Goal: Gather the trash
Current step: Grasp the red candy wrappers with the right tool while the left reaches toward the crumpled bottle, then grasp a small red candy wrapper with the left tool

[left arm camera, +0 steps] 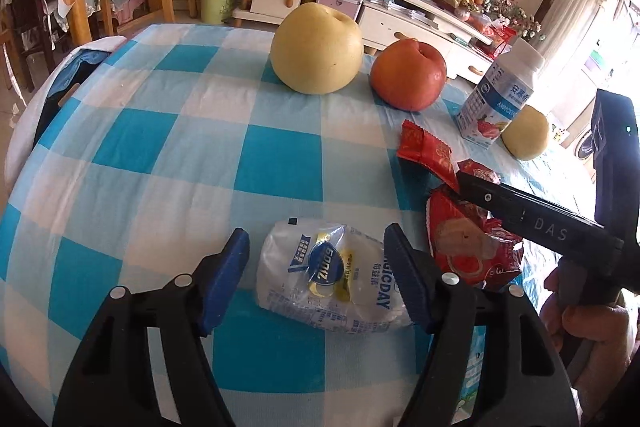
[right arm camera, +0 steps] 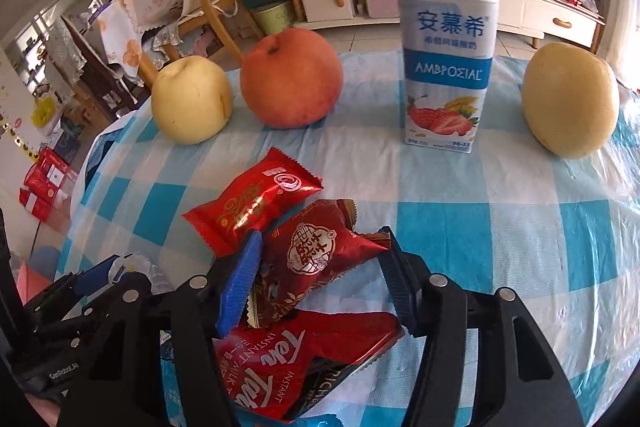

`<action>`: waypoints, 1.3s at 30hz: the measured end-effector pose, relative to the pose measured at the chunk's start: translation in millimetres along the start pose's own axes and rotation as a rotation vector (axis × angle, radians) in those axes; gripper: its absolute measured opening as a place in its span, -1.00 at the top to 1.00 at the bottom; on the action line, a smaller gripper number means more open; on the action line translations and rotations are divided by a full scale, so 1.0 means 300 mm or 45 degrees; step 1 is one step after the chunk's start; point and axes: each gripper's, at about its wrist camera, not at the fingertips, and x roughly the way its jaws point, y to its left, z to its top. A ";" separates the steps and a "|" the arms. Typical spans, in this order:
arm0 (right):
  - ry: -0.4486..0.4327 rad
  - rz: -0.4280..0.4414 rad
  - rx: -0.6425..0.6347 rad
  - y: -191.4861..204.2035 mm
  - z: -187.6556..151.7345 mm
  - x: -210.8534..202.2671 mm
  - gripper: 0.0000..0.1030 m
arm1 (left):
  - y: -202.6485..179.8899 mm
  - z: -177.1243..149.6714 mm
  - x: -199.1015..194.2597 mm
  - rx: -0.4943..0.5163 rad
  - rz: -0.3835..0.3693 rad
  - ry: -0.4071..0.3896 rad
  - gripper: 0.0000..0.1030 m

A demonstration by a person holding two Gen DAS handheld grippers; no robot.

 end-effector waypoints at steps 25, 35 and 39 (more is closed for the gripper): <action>-0.102 -0.083 -0.097 -0.092 -0.088 -0.269 0.22 | -0.202 0.014 -0.065 0.384 -0.047 -0.089 -0.37; -0.097 -0.091 -0.123 -0.105 -0.110 -0.298 0.22 | -0.328 0.142 0.111 0.456 0.054 0.045 -0.37; -0.107 -0.081 -0.124 -0.104 -0.109 -0.304 0.22 | -0.356 0.187 0.188 0.476 0.108 0.114 -0.37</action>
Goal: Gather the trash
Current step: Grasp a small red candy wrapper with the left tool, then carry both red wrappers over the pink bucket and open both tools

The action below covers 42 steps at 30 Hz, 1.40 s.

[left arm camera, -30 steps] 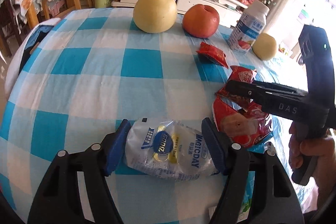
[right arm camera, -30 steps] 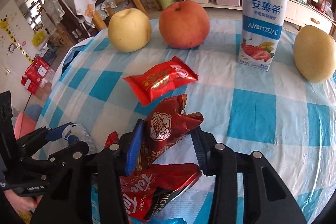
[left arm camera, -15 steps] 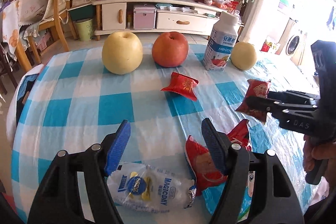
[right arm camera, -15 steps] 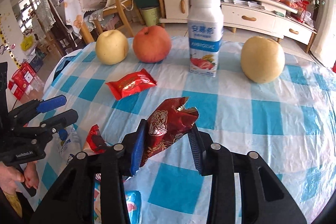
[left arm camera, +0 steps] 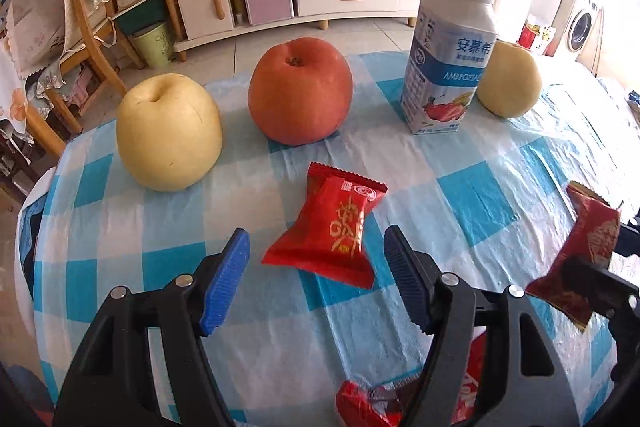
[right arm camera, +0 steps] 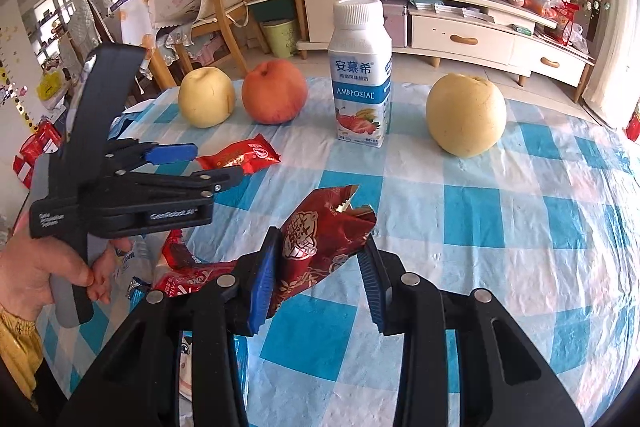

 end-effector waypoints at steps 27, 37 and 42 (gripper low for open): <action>-0.047 0.082 -0.079 0.171 -0.008 -0.119 0.22 | 0.013 -0.276 -0.351 -0.154 -0.038 -0.218 -0.03; -0.049 0.111 -0.075 0.318 -0.033 -0.203 0.22 | 0.160 -0.518 -0.545 -0.388 -0.049 -0.314 -0.03; -0.055 0.119 -0.114 0.416 -0.066 -0.223 0.22 | 0.186 -0.609 -0.608 -0.430 -0.048 -0.352 -0.03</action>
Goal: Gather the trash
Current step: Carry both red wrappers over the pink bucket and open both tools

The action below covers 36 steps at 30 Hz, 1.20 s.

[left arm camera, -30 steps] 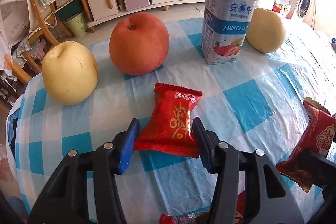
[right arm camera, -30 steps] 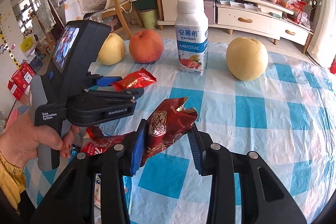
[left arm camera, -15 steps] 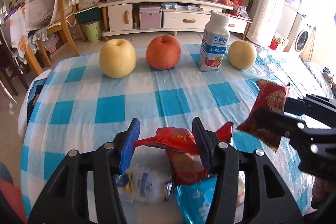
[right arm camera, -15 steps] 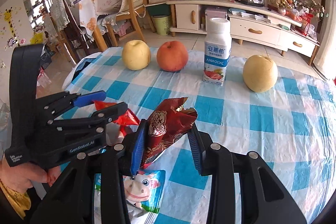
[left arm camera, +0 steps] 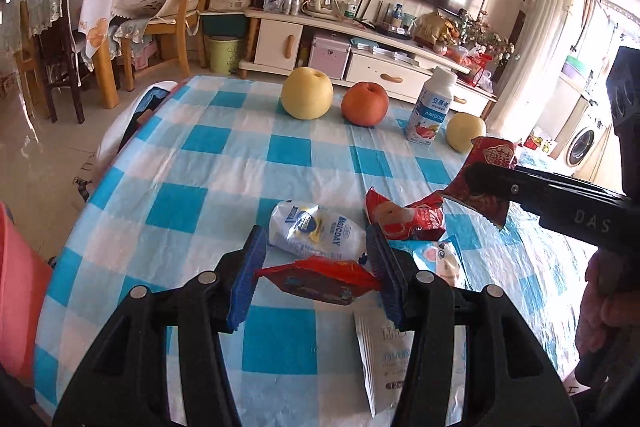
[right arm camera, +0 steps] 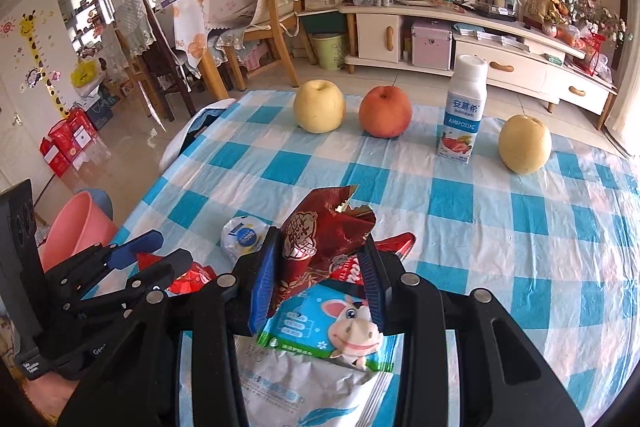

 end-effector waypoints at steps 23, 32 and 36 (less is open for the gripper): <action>-0.044 -0.041 -0.121 0.341 -0.212 -0.045 0.23 | 0.302 -0.084 -0.210 -0.243 -0.033 -0.177 -0.03; -0.073 -0.022 -0.140 0.412 -0.207 -0.055 0.23 | 0.363 -0.080 -0.252 -0.281 -0.019 -0.250 -0.03; -0.079 -0.010 -0.158 0.452 -0.204 -0.057 0.23 | 0.401 -0.075 -0.284 -0.313 0.001 -0.304 -0.03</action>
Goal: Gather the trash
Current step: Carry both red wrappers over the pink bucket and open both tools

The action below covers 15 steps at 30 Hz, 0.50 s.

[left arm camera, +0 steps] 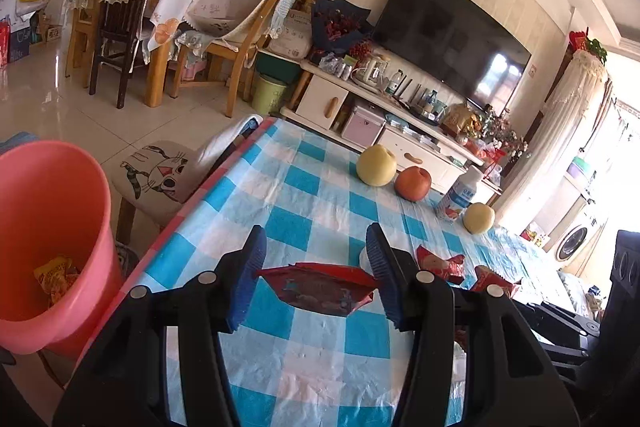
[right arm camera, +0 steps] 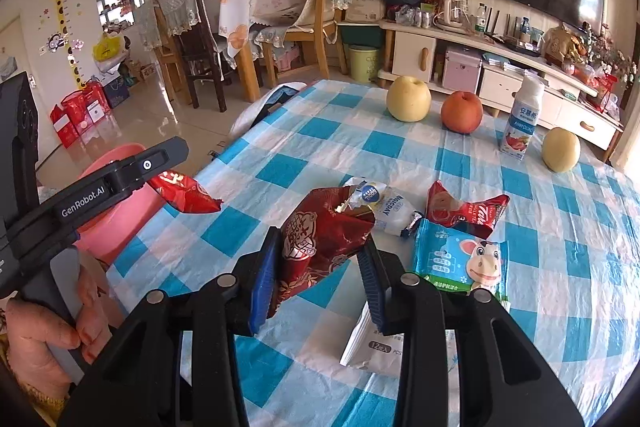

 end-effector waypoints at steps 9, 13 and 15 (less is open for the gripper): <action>-0.020 0.078 -0.037 0.101 0.033 0.015 0.23 | 0.116 0.050 -0.056 -0.109 0.055 -0.114 -0.04; -0.032 0.131 -0.066 0.157 0.060 0.027 0.23 | 0.192 0.070 -0.085 -0.203 0.102 -0.172 -0.04; -0.031 0.170 -0.056 0.185 0.084 0.037 0.23 | 0.234 0.080 -0.099 -0.250 0.140 -0.201 -0.04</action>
